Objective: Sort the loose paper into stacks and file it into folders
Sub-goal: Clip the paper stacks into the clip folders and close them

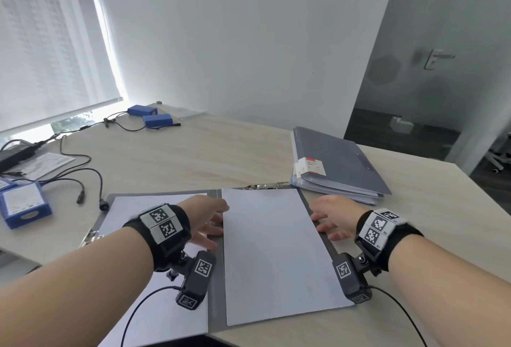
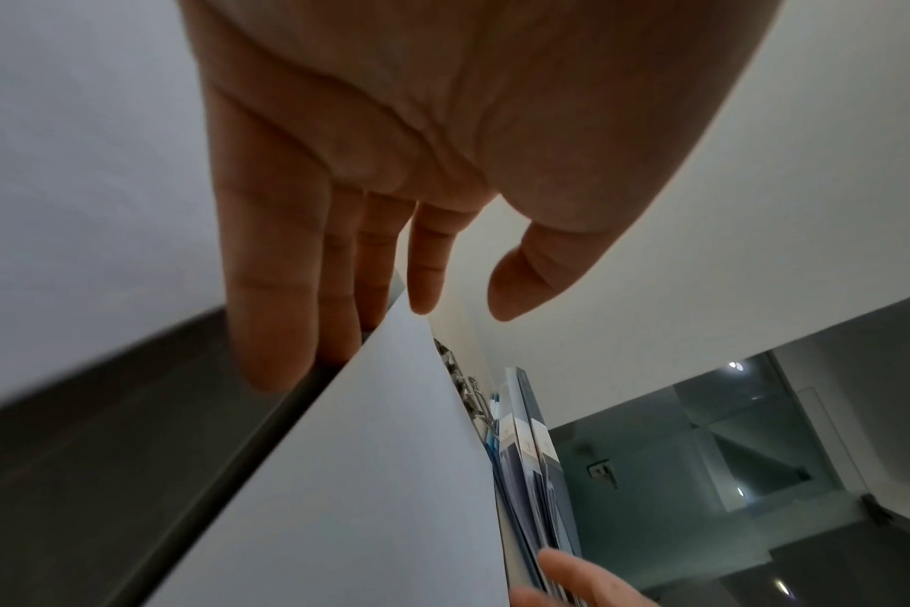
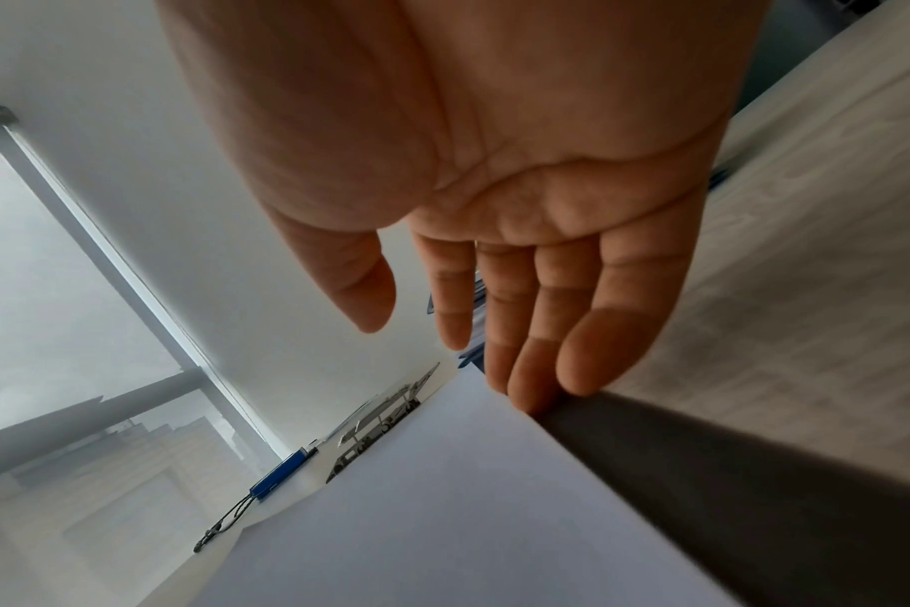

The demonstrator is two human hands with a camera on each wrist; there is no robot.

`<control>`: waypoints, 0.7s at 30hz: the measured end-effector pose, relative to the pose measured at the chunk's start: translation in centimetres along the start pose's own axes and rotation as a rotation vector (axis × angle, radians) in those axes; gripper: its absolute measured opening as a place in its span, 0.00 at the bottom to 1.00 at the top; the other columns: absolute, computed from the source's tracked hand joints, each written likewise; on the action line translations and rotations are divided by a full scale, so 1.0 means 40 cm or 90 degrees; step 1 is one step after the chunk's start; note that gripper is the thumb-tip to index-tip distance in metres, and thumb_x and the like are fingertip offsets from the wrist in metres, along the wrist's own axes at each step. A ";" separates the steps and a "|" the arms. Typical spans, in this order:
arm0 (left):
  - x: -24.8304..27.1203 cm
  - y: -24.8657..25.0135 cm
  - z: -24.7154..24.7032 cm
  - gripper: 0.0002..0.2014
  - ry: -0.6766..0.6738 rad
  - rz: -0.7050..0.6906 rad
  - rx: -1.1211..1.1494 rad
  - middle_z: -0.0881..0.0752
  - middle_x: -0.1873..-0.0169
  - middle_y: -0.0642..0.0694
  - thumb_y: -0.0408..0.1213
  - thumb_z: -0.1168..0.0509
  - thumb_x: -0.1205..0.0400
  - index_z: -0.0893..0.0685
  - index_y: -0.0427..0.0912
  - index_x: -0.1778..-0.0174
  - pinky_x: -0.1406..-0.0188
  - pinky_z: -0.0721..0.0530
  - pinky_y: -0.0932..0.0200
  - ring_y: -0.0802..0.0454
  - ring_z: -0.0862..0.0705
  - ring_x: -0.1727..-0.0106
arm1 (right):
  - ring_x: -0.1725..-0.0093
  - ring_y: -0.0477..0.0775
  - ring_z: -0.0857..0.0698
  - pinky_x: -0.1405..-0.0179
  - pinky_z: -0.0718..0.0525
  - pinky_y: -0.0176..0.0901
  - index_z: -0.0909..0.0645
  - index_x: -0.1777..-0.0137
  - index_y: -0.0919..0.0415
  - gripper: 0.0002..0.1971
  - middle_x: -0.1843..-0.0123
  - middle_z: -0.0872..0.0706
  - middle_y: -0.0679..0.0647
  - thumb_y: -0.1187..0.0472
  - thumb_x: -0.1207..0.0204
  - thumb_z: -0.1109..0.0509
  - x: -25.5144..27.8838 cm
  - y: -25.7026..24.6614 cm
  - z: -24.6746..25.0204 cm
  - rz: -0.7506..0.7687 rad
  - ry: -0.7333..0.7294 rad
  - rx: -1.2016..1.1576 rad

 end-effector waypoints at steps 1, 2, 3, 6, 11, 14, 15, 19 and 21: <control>0.003 0.000 -0.005 0.13 0.001 -0.003 -0.003 0.16 0.38 0.41 0.39 0.32 0.15 0.19 0.40 0.37 0.59 0.07 0.39 0.42 0.11 0.44 | 0.56 0.54 0.18 0.62 0.21 0.45 0.20 0.39 0.55 0.10 0.47 0.14 0.55 0.55 0.18 0.33 0.001 -0.002 -0.003 0.004 -0.003 0.000; 0.006 0.000 -0.009 0.12 0.003 -0.008 -0.010 0.16 0.37 0.42 0.39 0.32 0.15 0.19 0.41 0.37 0.58 0.07 0.38 0.43 0.12 0.44 | 0.56 0.53 0.18 0.62 0.21 0.45 0.19 0.39 0.54 0.10 0.46 0.14 0.55 0.54 0.18 0.32 0.002 -0.003 -0.004 0.008 -0.005 0.001; 0.010 0.002 -0.014 0.13 0.005 -0.014 -0.019 0.18 0.37 0.44 0.39 0.32 0.16 0.19 0.42 0.37 0.59 0.07 0.38 0.44 0.12 0.43 | 0.55 0.53 0.18 0.61 0.21 0.45 0.19 0.40 0.53 0.10 0.45 0.14 0.55 0.54 0.18 0.33 0.001 -0.004 -0.005 0.011 -0.006 0.003; 0.016 0.011 -0.022 0.15 0.011 -0.036 -0.064 0.22 0.34 0.48 0.41 0.33 0.16 0.21 0.46 0.33 0.62 0.07 0.42 0.48 0.12 0.44 | 0.53 0.52 0.17 0.56 0.20 0.47 0.18 0.41 0.51 0.09 0.39 0.13 0.56 0.53 0.17 0.34 -0.002 -0.006 -0.004 0.019 -0.002 0.011; 0.013 0.020 -0.024 0.15 0.020 -0.045 -0.071 0.22 0.34 0.48 0.40 0.34 0.16 0.20 0.46 0.34 0.64 0.07 0.43 0.49 0.12 0.45 | 0.52 0.52 0.16 0.54 0.20 0.47 0.18 0.39 0.51 0.10 0.36 0.13 0.57 0.52 0.17 0.34 -0.005 -0.009 -0.004 0.021 -0.008 0.011; 0.008 0.020 -0.025 0.12 0.015 -0.040 -0.071 0.21 0.35 0.48 0.39 0.34 0.17 0.19 0.46 0.38 0.65 0.08 0.44 0.49 0.11 0.47 | 0.52 0.53 0.16 0.52 0.21 0.48 0.19 0.38 0.52 0.10 0.36 0.13 0.57 0.53 0.16 0.35 -0.004 -0.012 -0.006 0.019 -0.013 0.010; 0.006 0.020 -0.025 0.11 0.014 -0.040 -0.071 0.21 0.35 0.48 0.39 0.34 0.17 0.19 0.46 0.39 0.64 0.08 0.43 0.49 0.11 0.47 | 0.51 0.53 0.16 0.52 0.21 0.49 0.19 0.38 0.52 0.10 0.36 0.13 0.57 0.53 0.16 0.35 -0.003 -0.014 -0.006 0.019 -0.015 0.007; -0.001 0.019 -0.021 0.09 0.017 -0.038 -0.081 0.21 0.35 0.49 0.39 0.34 0.17 0.19 0.47 0.41 0.59 0.07 0.43 0.48 0.11 0.45 | 0.52 0.53 0.16 0.52 0.21 0.49 0.19 0.37 0.51 0.11 0.35 0.13 0.57 0.52 0.16 0.34 -0.007 -0.014 -0.006 0.017 -0.022 -0.002; -0.006 0.021 -0.019 0.08 0.017 -0.039 -0.104 0.21 0.35 0.48 0.40 0.34 0.16 0.19 0.48 0.42 0.54 0.07 0.42 0.49 0.12 0.43 | 0.51 0.52 0.16 0.52 0.21 0.49 0.18 0.37 0.50 0.11 0.34 0.14 0.57 0.51 0.17 0.33 -0.010 -0.014 -0.005 0.019 -0.018 -0.002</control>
Point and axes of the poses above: each hand's wrist, its own x-axis away from the middle knuckle, its own z-axis out of the back of the hand, y = z × x, the point moved 7 cm from there along -x, towards the middle knuckle
